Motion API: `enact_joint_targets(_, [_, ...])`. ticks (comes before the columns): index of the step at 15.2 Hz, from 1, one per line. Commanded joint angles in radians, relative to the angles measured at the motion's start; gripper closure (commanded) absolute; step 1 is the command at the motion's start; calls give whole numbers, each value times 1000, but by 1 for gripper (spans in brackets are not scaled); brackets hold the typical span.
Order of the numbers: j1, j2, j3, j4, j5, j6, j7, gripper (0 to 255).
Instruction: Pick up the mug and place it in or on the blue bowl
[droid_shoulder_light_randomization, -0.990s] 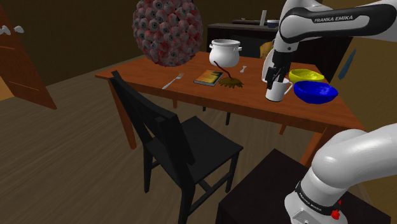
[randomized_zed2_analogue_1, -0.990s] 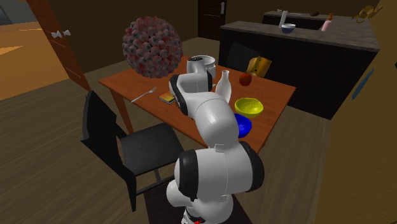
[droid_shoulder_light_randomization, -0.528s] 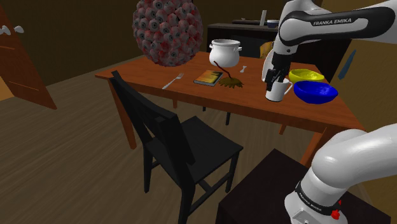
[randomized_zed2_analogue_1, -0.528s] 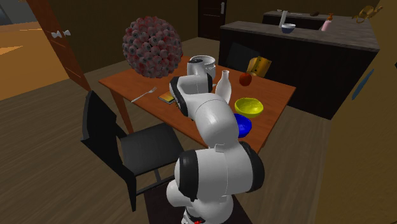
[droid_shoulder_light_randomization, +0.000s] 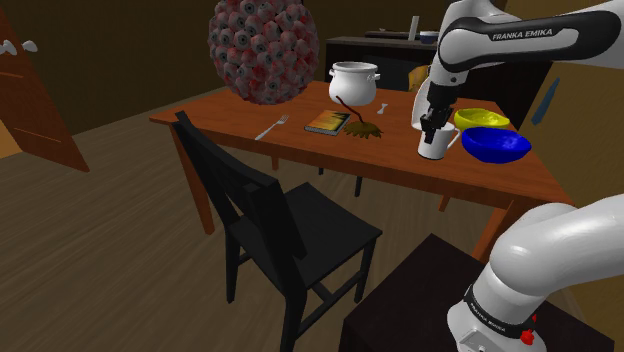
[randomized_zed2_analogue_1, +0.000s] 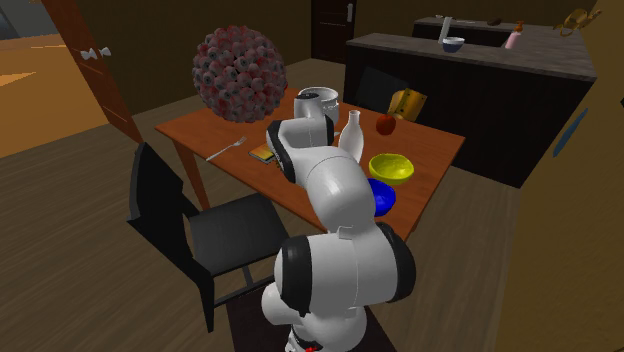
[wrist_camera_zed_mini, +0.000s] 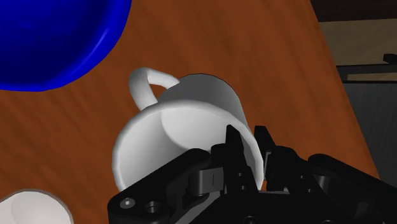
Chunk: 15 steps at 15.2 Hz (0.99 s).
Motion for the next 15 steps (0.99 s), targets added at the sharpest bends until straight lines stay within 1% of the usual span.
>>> enact_joint_targets(1, [0, 0, 0, 0, 0, 0, 0, 255])
enact_joint_targets(3, [0, 0, 0, 0, 0, 0, 0, 255])
enact_joint_targets(15, [8, 26, 16, 180, 17, -153, -15, 255])
